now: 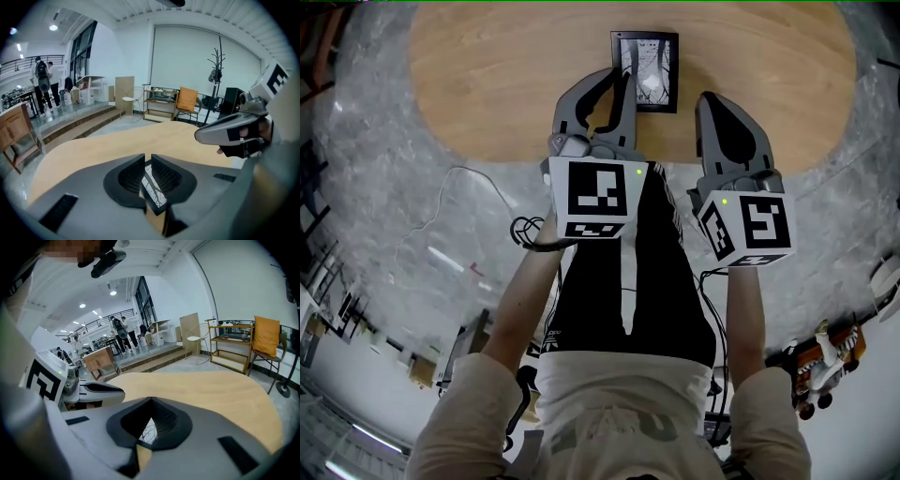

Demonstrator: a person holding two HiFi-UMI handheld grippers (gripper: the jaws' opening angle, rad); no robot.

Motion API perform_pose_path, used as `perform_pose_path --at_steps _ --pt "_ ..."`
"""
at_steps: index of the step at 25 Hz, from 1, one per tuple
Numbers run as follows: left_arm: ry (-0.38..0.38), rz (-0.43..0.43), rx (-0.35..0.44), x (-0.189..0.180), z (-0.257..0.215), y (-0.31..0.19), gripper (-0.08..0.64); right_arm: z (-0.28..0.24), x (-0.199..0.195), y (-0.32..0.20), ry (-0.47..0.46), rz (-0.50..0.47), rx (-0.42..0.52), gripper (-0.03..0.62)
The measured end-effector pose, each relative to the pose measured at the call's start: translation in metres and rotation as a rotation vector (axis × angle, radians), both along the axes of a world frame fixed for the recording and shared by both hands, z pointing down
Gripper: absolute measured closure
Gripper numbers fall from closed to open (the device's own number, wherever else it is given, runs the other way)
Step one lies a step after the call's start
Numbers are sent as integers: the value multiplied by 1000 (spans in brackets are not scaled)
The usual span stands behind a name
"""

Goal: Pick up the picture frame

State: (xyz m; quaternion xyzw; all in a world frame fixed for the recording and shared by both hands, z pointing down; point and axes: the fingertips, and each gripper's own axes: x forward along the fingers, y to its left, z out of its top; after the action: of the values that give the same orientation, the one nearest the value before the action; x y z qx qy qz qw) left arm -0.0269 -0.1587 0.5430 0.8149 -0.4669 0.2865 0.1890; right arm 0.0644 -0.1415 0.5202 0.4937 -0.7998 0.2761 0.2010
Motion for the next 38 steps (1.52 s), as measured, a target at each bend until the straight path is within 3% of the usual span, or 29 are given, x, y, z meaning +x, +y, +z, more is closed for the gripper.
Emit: perform_pose_path --at_steps 1,3,5,9,14,18,22,28,34,38 --pt "-2 36 -5 6 3 2 521 1 1 1 7 -2 1 588" --pt "-4 124 -26 19 10 7 400 5 4 3 24 -6 2 588" --pt "-18 228 -62 32 18 16 341 7 6 5 34 -7 -1 588" --pt "-87 445 -208 49 46 49 320 7 6 12 48 -20 -11 588" --pt "-176 578 -309 58 80 82 259 12 2 23 62 -53 -28 588" --pt "-264 630 -328 57 105 94 229 19 -2 37 73 -66 -54 588" --pt "-284 691 -338 55 120 98 229 31 -5 47 88 -51 -72 588" --pt "-308 712 -370 48 130 107 230 34 -15 64 76 -23 -98 588" --pt "-416 734 -354 46 138 106 232 24 -16 71 67 -96 -92 588" --pt "-427 706 -370 48 142 105 231 24 -11 79 75 -144 -90 588"
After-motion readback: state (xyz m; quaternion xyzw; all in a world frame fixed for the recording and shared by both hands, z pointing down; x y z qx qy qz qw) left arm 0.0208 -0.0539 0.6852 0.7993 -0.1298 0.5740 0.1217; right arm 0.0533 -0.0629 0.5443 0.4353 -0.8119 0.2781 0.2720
